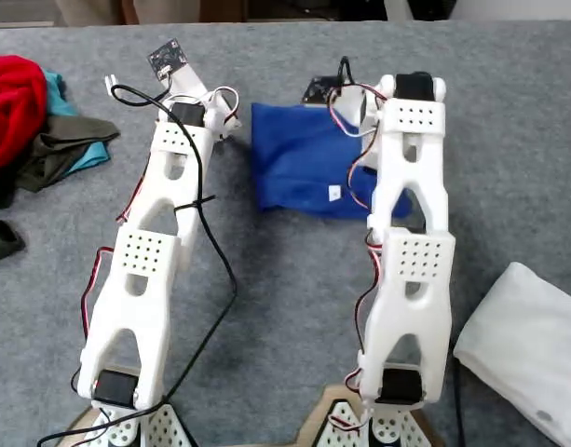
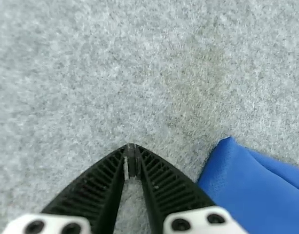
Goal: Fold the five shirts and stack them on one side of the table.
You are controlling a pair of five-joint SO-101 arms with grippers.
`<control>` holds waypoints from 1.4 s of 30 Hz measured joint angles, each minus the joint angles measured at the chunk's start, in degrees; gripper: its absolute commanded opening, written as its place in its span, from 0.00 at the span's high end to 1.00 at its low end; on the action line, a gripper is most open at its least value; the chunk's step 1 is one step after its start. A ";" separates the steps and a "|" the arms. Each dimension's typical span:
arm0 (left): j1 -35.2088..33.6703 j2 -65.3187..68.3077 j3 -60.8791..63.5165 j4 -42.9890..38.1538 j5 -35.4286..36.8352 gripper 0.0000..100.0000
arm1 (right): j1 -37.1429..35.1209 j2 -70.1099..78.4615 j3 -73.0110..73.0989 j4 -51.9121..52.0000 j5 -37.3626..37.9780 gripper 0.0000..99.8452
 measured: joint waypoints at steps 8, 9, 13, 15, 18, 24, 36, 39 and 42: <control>0.00 0.00 0.00 0.00 0.00 0.98 | 1.32 8.26 -2.55 -1.23 0.00 1.00; 0.00 0.00 0.00 0.00 0.00 0.98 | 1.76 8.62 -2.55 -1.41 0.00 1.00; 0.00 0.00 0.00 0.00 0.00 0.98 | 3.25 8.70 -4.92 2.11 0.00 1.00; 0.00 0.00 0.00 0.00 0.00 0.98 | 4.04 8.79 -6.77 4.31 0.00 1.00; 0.00 0.00 0.00 0.00 0.00 0.98 | 5.10 8.79 -8.88 6.51 0.00 1.00; 0.00 0.00 0.00 0.00 0.00 0.98 | 5.45 8.79 -8.88 6.77 0.00 1.00; 0.00 0.00 0.00 0.00 0.00 0.98 | 6.07 7.56 -3.60 6.77 0.00 1.00; 0.00 0.00 0.00 0.00 0.00 0.98 | 6.07 5.54 0.97 6.77 0.00 1.00; 0.00 0.00 0.00 0.00 0.00 0.98 | 6.07 4.13 5.63 6.77 0.00 1.00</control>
